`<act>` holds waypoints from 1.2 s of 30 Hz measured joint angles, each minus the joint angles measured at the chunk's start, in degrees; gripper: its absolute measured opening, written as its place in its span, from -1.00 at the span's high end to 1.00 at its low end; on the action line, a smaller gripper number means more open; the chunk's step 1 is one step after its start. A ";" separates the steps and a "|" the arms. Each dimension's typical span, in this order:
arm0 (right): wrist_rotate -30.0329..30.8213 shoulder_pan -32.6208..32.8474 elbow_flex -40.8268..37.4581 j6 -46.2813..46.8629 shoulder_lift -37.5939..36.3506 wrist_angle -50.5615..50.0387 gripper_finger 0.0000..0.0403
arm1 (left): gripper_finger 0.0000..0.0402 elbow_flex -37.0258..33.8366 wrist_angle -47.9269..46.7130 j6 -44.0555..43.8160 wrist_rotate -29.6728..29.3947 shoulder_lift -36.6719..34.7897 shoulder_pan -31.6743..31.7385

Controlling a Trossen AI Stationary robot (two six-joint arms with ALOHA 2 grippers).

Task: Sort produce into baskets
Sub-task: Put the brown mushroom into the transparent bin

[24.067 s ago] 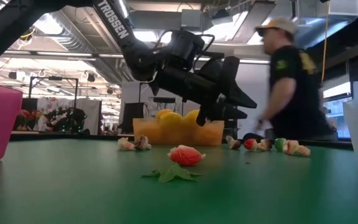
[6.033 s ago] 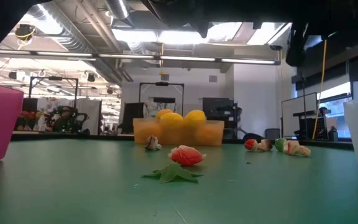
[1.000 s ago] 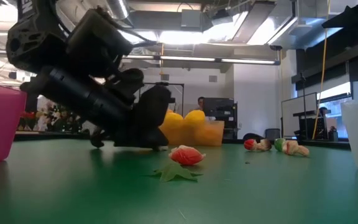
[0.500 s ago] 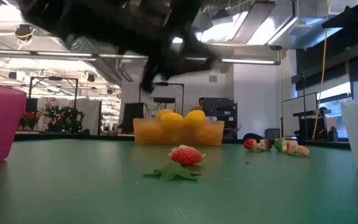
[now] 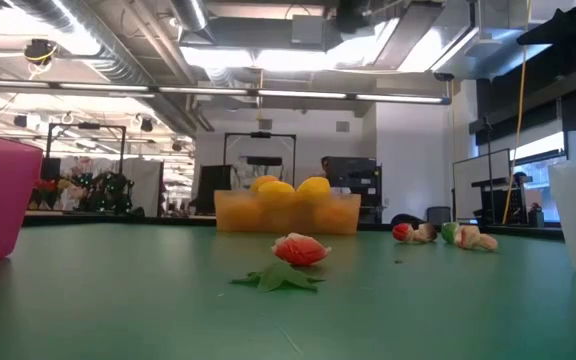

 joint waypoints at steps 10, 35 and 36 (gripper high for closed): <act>-0.53 0.00 0.00 -0.09 0.37 -0.09 -0.86 | 0.50 11.69 -0.14 -0.31 3.07 11.62 -0.64; -1.55 -0.01 0.00 0.10 0.39 0.29 -0.86 | 0.50 20.03 -2.98 -9.88 16.63 25.36 -0.24; -1.58 0.00 0.00 0.10 0.39 0.33 -0.86 | 0.50 20.03 -2.30 -10.49 14.99 25.36 -0.24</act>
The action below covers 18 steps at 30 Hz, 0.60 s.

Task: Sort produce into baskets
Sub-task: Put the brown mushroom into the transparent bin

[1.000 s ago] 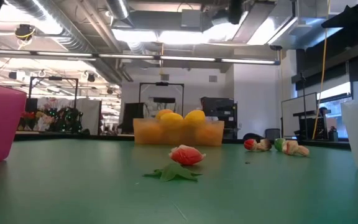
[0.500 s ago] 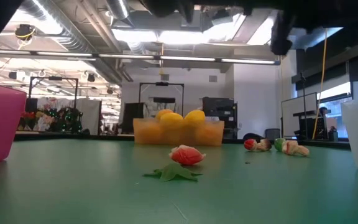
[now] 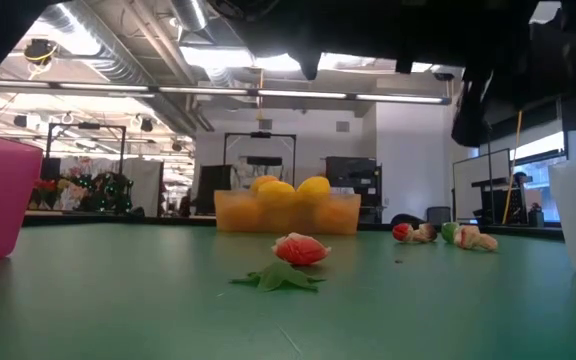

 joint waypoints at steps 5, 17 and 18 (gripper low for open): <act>-1.42 -0.02 0.00 0.00 0.00 0.15 -0.86 | 0.50 0.00 3.82 1.64 1.37 0.00 0.05; -1.96 -0.01 0.00 -0.17 -0.02 -0.26 -0.86 | 0.50 0.00 5.90 -4.92 6.56 -0.02 1.03; -1.96 -0.01 0.00 -0.17 -0.02 -0.26 -0.86 | 0.50 0.00 5.81 -4.97 6.59 -0.02 1.09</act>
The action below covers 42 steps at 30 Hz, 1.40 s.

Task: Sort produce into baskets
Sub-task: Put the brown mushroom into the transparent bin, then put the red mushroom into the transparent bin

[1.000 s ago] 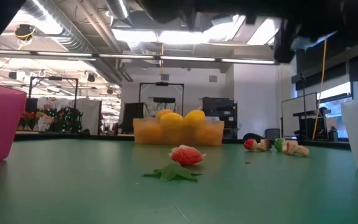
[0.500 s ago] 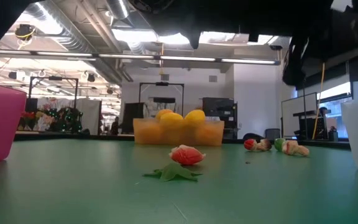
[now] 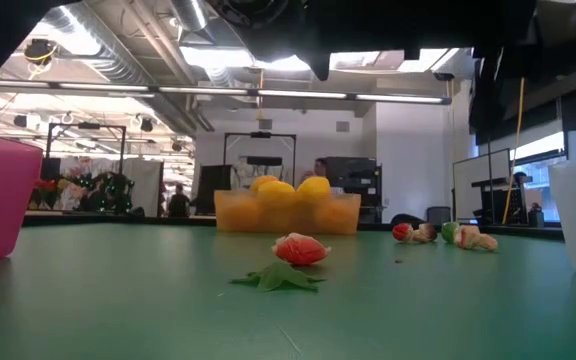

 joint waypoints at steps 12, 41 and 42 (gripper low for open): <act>0.00 0.01 0.00 -0.02 0.00 0.00 -0.86 | 0.50 -0.02 2.41 4.61 -3.53 -0.04 0.03; 0.27 0.01 0.00 -0.04 0.00 -0.02 -0.86 | -0.42 0.00 -25.10 5.76 -1.63 -12.40 8.62; 0.52 0.00 0.00 -0.07 0.00 -0.04 -0.86 | -0.41 0.00 -26.73 7.11 -1.63 -12.80 9.17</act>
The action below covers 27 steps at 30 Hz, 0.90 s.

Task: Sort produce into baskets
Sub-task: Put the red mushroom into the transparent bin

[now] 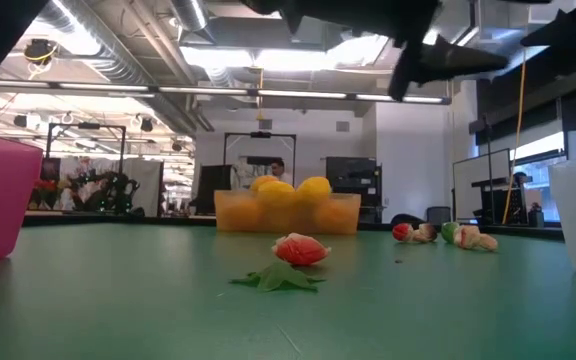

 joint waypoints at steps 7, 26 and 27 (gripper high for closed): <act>0.59 0.01 0.00 0.00 0.00 -0.07 -0.86 | -0.37 -0.06 -7.23 6.11 -4.25 1.69 2.81; 0.62 0.00 0.00 0.00 -0.02 -0.18 -0.86 | -0.36 -13.41 3.76 12.39 -8.57 2.78 9.74; 0.62 0.01 0.00 0.00 -0.02 -0.18 -0.86 | -0.36 -14.72 6.69 12.64 -8.57 2.76 9.72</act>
